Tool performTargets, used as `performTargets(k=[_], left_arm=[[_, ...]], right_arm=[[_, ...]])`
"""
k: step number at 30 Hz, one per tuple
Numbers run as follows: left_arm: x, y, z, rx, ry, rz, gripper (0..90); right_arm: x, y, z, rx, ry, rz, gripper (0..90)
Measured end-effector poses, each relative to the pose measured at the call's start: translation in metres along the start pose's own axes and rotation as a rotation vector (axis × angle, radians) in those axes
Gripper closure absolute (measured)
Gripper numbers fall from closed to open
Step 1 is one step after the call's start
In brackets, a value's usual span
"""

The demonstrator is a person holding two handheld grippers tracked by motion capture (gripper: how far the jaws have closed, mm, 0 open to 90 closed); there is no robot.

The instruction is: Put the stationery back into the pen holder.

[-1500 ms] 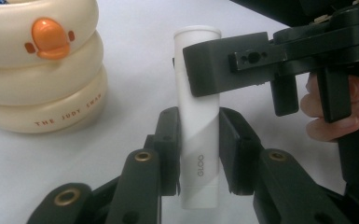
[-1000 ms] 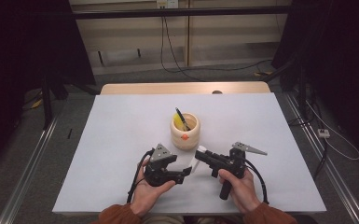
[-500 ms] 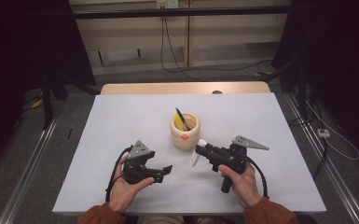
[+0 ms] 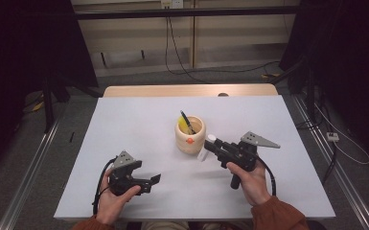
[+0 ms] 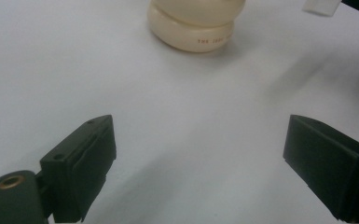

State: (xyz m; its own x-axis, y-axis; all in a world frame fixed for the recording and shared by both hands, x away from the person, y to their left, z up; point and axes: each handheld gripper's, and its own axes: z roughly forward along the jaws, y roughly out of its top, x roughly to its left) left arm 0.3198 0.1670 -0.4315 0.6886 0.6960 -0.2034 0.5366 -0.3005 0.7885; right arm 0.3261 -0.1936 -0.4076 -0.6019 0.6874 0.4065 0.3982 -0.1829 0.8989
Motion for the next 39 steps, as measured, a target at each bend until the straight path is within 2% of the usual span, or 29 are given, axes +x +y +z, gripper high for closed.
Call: performTargets(k=[4,7,9,13,15,19,30,32,36,39], left_arm=[[0.003,-0.007,0.0,-0.009,-0.021,0.01,8.6],[0.004,-0.01,-0.002,-0.018,-0.038,-0.009,7.7],[0.005,-0.011,-0.006,-0.044,-0.039,-0.007,6.9],[0.004,-0.012,-0.007,-0.065,-0.023,-0.003,6.4],[0.005,-0.012,-0.008,-0.074,0.001,0.011,6.4],[0.01,-0.013,-0.007,-0.068,-0.007,-0.006,5.3],[0.01,-0.013,-0.005,-0.054,-0.015,0.002,5.3],[0.011,-0.013,-0.005,-0.058,-0.019,-0.013,5.3],[0.011,-0.013,-0.005,-0.06,-0.02,-0.017,5.3],[0.011,-0.013,-0.005,-0.057,-0.014,-0.018,5.3]], right_arm=[[-0.003,0.006,-0.001,-0.012,-0.014,-0.024,67.6],[-0.004,0.01,-0.003,-0.029,-0.015,-0.023,67.6],[-0.005,0.014,-0.004,-0.036,-0.024,-0.045,67.6],[-0.006,0.018,-0.005,-0.049,-0.031,-0.061,67.6],[-0.006,0.021,-0.005,-0.056,-0.034,-0.068,67.6],[-0.006,0.026,-0.004,-0.068,-0.034,-0.075,67.6],[-0.004,0.043,0.006,-0.1,-0.039,-0.113,67.6],[-0.004,0.046,0.008,-0.1,-0.046,-0.12,67.6],[-0.006,0.051,0.011,-0.141,-0.048,-0.117,67.6],[-0.005,0.055,0.015,-0.149,-0.05,-0.129,67.6]])
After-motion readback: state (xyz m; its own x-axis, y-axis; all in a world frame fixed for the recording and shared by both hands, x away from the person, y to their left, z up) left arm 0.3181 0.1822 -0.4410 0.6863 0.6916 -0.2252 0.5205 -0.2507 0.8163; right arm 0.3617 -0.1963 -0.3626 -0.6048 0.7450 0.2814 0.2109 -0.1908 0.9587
